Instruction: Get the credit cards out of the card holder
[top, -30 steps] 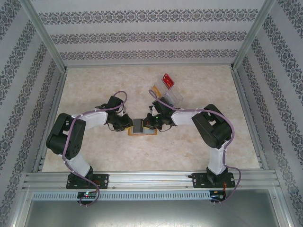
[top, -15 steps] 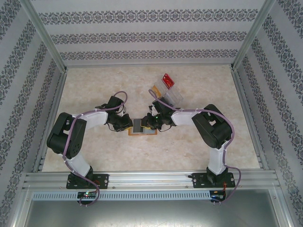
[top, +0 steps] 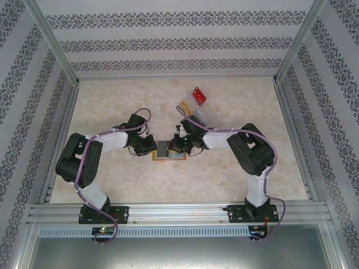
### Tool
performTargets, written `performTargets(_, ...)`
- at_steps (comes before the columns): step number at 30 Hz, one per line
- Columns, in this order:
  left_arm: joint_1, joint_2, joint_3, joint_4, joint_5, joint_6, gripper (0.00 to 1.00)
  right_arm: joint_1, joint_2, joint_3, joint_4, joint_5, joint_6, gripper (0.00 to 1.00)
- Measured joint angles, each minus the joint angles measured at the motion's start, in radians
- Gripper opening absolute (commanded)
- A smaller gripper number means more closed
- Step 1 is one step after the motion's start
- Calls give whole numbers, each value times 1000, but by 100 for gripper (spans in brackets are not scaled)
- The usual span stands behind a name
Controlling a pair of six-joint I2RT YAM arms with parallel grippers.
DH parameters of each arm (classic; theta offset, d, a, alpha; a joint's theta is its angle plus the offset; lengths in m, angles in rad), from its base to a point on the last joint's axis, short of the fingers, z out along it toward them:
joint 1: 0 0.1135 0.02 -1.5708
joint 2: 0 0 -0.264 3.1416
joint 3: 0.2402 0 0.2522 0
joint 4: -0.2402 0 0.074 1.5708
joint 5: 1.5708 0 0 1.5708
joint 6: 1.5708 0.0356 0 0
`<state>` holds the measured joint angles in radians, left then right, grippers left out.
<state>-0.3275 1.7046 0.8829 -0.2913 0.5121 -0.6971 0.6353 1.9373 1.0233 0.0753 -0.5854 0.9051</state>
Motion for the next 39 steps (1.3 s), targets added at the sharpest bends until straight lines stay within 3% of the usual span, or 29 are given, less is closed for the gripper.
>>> performTargets(9, -1, 0, 8, -2, -15, 1, 11, -51, -43, -68, 5, -8, -22, 0)
performTargets(18, -1, -39, 21, -39, -38, 3, 19, -71, -140, -117, 2, 1, -39, 0)
performTargets(29, -1, -150, 20, -19, -18, -31, 41, -104, -235, -168, -69, 25, -82, 0)
performTargets(39, -41, -117, -9, 143, 91, -98, 31, -109, -234, -168, -87, 14, -102, 0)
